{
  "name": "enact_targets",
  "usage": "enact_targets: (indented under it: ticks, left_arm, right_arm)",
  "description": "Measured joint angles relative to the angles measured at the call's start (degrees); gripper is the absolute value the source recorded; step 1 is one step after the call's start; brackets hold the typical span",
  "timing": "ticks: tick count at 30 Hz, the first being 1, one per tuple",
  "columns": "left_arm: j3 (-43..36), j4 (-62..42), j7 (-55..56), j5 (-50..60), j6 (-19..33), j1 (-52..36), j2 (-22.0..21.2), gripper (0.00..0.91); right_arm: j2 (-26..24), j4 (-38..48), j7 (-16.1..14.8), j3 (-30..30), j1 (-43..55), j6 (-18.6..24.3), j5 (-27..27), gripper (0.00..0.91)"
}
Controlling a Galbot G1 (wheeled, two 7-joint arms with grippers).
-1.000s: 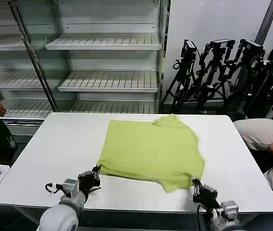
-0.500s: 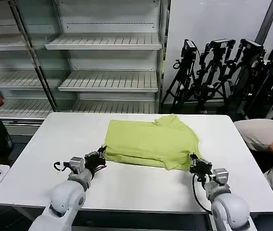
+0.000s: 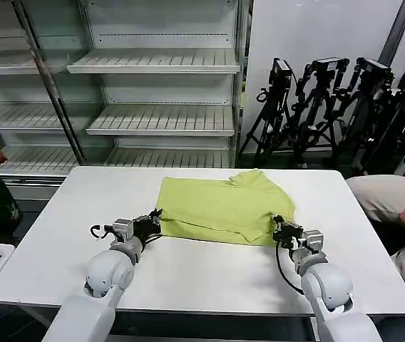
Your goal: Fold and organize the clothes.
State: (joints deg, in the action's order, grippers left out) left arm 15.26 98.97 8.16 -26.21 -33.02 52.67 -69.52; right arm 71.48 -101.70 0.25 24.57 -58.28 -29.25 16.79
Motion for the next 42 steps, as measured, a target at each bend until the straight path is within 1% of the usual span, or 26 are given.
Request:
enact_targets:
  ticks: [5,10,17,18,19,20,21,31,42]
  left_arm:
    - [0.7,0.5,0.6,-0.1,0.0,0.4,0.9,0.907]
    - [0.6,3.7,1.6,-0.8,-0.2,2.7,2.2,0.907]
    - [0.1,5.2,3.0,-0.4,-0.1,5.1,2.2,0.907]
    - [0.0,5.2,3.2,-0.4,-0.1,5.3,2.3,0.826]
    - [-0.1,5.2,3.5,-0.4,-0.1,5.4,2.4,0.423]
    - [-0.2,5.2,3.7,-0.3,-0.1,5.5,2.4,0.171]
    - [-0.4,5.2,3.8,-0.3,-0.1,5.5,2.4,0.01]
    - [-1.5,4.4,4.4,-0.5,-0.1,6.5,1.8,0.01]
    - [-2.3,4.8,3.8,-0.3,0.1,8.1,2.0,0.01]
  right_arm:
    - [-0.9,-0.8,0.7,0.9,-1.0,-0.5,0.0,0.907]
    - [-2.3,-4.1,1.5,2.0,-4.4,-1.5,0.8,0.907]
    - [-3.4,-7.6,2.4,3.2,-9.3,-2.0,1.3,0.907]
    - [-3.5,-7.8,2.6,3.3,-9.8,-2.1,1.5,0.443]
    - [-3.5,-8.1,2.8,3.4,-10.2,-2.2,1.7,0.03]
    - [-3.6,-8.4,3.0,3.5,-10.7,-2.4,2.0,0.0]
    - [-3.7,-8.5,3.2,3.6,-11.1,-2.6,2.2,0.0]
    - [-4.6,-9.2,4.3,3.6,-13.9,-2.9,5.4,0.0]
    - [-4.7,-10.5,3.8,3.3,-15.4,-2.9,6.4,0.0]
